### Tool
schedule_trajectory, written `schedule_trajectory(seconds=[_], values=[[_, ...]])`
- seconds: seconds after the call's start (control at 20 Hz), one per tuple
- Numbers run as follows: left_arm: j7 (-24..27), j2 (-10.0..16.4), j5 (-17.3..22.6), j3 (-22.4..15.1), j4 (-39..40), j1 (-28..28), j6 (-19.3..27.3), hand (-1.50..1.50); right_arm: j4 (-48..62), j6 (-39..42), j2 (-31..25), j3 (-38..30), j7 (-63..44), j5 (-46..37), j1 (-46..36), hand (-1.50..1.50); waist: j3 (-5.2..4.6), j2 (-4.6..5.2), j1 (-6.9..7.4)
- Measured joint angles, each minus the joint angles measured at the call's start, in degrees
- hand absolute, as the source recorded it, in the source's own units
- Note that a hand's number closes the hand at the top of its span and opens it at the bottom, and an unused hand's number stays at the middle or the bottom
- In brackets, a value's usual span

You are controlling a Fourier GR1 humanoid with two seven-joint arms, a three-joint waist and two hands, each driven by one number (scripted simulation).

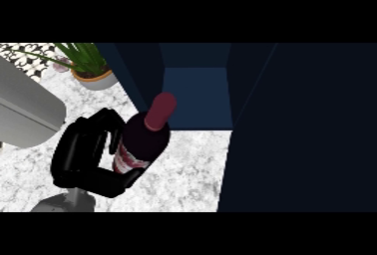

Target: Pick up the wine, place it into the cabinet and close the cabinet

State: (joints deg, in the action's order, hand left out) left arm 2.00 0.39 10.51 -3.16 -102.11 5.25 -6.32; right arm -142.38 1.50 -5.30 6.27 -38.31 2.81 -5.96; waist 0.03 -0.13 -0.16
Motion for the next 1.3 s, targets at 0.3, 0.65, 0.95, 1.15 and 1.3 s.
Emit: schedule_trajectory(seconds=[0.3, 0.65, 0.95, 1.15, 1.3], values=[[-4.25, -0.28, 0.26, -8.88, -3.69, 3.51, 9.38, 1.50, 0.13, 0.91, 0.64, -0.34, 1.19, 0.25, 1.19, -1.50, -0.01, 0.03, -0.12], [-8.64, -0.36, -0.65, -17.61, -2.79, 12.06, 23.10, 1.50, -0.02, 1.42, 1.27, 0.20, 1.61, 0.42, 1.84, -1.50, 0.00, 0.04, -0.34], [-7.20, -0.37, -1.69, -20.78, 3.09, 17.95, 30.52, 1.50, 0.01, 1.82, 1.67, 1.25, 2.18, 0.26, 2.63, -1.50, -0.02, 0.09, -0.43], [-6.86, -0.37, -0.63, -20.53, 7.55, 23.10, 33.94, 1.50, -0.27, 2.91, 0.78, -0.72, 2.30, 0.62, 3.20, -1.50, -0.02, 0.10, -0.53], [-6.40, -0.36, -1.11, -21.83, 9.52, 24.83, 36.44, 1.50, -0.36, 3.34, 0.82, -0.60, 2.23, 0.76, 3.50, -1.50, -0.01, 0.09, -0.50]])
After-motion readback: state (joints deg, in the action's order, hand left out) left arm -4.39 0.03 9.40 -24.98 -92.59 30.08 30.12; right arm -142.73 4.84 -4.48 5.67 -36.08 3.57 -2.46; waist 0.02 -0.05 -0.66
